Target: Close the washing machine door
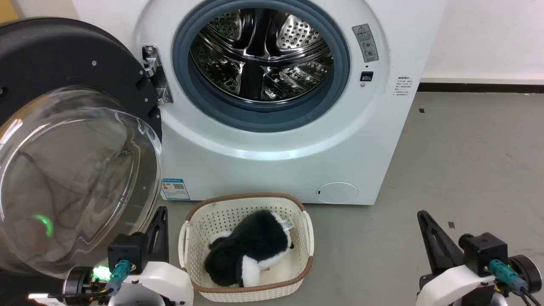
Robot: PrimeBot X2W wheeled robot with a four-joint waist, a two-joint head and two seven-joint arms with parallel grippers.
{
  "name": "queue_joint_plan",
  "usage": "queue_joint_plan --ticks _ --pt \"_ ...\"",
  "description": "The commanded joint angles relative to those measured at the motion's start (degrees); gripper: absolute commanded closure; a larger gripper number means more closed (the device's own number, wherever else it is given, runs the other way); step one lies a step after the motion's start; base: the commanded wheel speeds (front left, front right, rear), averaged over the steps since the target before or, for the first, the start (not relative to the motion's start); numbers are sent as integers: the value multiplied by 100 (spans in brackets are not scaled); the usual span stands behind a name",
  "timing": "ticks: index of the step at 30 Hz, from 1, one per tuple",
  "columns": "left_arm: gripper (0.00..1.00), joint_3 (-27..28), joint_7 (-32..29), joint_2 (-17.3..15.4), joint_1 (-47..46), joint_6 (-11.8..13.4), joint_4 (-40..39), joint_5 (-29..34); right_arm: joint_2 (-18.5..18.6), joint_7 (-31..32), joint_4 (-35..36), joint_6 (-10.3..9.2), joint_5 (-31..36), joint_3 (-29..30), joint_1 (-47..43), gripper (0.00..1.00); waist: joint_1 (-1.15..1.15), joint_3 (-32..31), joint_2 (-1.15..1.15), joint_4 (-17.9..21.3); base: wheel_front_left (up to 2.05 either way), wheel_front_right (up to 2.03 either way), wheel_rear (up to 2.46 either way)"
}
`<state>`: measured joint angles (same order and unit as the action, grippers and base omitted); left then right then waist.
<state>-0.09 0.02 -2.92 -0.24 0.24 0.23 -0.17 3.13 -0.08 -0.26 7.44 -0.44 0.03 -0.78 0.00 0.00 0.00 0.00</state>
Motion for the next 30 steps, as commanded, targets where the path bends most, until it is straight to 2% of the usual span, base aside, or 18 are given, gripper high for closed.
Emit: queue_joint_plan --ticks 1,28,29,30 --pt "100 9 -2 4 24 -24 -23 17 -25 8 26 5 44 -3 78 100 0 0 0 0 0 0 0" --pt "100 -2 3 1 0 4 2 -1 0 -3 -2 0 -6 3 -2 100 0 0 0 0 0 0 0" --pt "0 -3 3 1 0 6 6 -1 0 -3 -4 0 -6 1 -4 0 0 1 0 0 0 0 0" --pt "0 -5 3 1 0 6 6 -1 0 -3 -5 0 -6 1 -3 0 0 1 0 0 0 0 0"
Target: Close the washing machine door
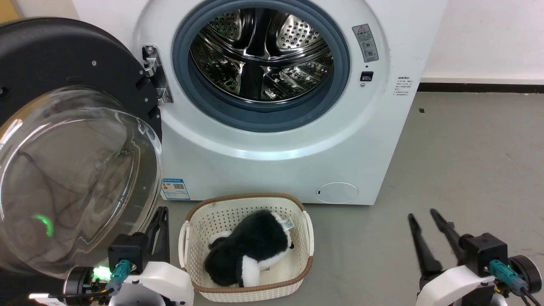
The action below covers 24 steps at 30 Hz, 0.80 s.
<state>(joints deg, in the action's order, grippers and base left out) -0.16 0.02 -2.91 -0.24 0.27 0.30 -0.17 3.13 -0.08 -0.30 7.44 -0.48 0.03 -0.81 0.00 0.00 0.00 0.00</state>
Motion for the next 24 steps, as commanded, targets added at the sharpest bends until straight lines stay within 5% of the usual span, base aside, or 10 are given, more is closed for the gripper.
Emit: queue_joint_plan --ticks 1,17,19,24 --pt "0 -1 3 0 -1 4 -2 -1 0 -3 0 0 -4 4 0 0 0 1 0 0 0 0 0" --pt "1 -128 195 -11 -19 276 -44 10 -3 -194 39 1 -306 144 -7 0 0 31 0 -12 0 0 0" --pt "100 -151 219 -24 -30 313 -53 24 -4 -218 46 1 -345 159 -7 0 0 38 0 -22 0 0 0" --pt "100 -208 279 -64 -62 408 -71 28 -5 -277 57 1 -442 201 -7 0 0 50 0 -55 0 0 0"
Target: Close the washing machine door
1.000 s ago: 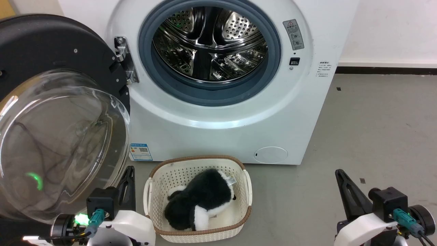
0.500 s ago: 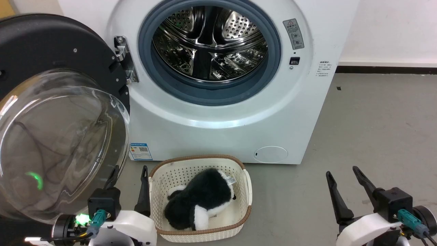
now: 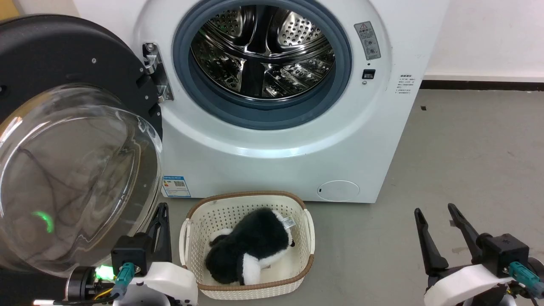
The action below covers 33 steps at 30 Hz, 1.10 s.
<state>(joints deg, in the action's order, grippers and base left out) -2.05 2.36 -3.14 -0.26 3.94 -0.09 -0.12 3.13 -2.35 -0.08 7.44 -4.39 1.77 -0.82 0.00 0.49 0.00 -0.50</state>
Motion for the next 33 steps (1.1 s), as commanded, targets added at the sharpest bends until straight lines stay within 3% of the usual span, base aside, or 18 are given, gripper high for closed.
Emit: queue_joint_plan --ticks 1,16,33 --pt "100 -26 57 -48 -71 56 -40 16 -5 -63 36 1 -72 33 -6 0 0 3 0 -15 0 0 0" --pt "100 278 236 -166 -524 -18 -609 -243 -8 -242 46 1 -391 153 -7 0 0 60 0 -260 0 0 0" --pt "100 1393 440 -104 -1615 -669 -1250 -1046 -11 -444 -99 2 -758 301 -11 0 0 168 0 -747 0 0 0"
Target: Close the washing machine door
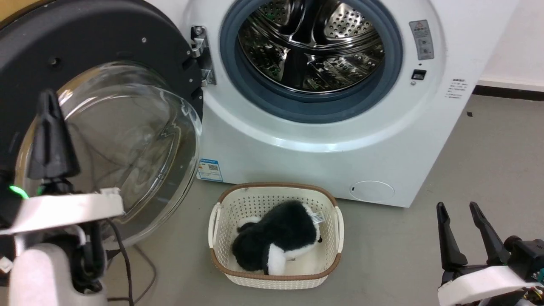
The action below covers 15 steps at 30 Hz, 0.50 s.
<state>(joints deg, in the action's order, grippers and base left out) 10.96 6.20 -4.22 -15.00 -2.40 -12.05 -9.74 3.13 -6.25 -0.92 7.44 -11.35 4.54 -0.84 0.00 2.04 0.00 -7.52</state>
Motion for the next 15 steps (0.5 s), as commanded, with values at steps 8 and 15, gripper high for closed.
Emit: queue_joint_plan --ticks 8,15 --pt "100 609 151 -269 -571 -128 124 -806 -13 -150 -115 2 -243 128 -19 0 0 75 0 -299 0 0 0" --pt "100 1053 175 -751 -939 -174 640 -1572 -14 -233 -183 3 -369 201 -4 0 0 168 0 -520 0 0 0"
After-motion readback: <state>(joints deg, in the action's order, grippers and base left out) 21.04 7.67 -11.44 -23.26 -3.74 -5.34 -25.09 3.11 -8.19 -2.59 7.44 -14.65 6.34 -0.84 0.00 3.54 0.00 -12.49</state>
